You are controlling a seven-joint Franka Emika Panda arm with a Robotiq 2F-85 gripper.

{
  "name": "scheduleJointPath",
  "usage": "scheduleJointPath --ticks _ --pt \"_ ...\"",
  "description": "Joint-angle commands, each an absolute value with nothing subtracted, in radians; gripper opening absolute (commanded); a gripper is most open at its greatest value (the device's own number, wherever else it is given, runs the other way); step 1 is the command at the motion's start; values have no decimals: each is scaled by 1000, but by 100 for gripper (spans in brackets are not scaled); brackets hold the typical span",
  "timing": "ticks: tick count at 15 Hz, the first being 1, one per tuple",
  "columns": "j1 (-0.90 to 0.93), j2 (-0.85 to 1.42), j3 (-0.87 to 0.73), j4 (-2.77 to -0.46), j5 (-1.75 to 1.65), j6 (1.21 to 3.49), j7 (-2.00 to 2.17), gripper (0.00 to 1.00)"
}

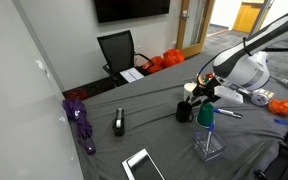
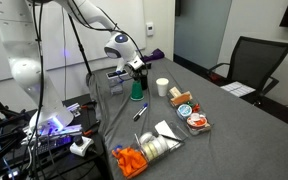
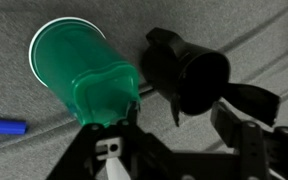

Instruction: Move the tongs to the white cup

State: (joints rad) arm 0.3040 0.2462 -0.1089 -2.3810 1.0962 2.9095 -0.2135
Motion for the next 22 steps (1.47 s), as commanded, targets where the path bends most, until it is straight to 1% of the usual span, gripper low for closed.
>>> scheduleJointPath --ticks 1,7,8,11,12,15,22 --pt "302 276 -98 -2361 1116 2924 -240 45" --pt "304 276 -100 -2372 1106 2922 -239 3" --pt "304 275 -99 -2376 1106 2923 -243 1" --pt "303 264 -97 -2387 1109 2923 -263 0" --pt "303 261 -97 -2391 1110 2922 -270 1" --pt "297 234 -92 -2404 1128 2917 -313 1" --pt "297 121 -103 -2469 1125 2892 -348 1"
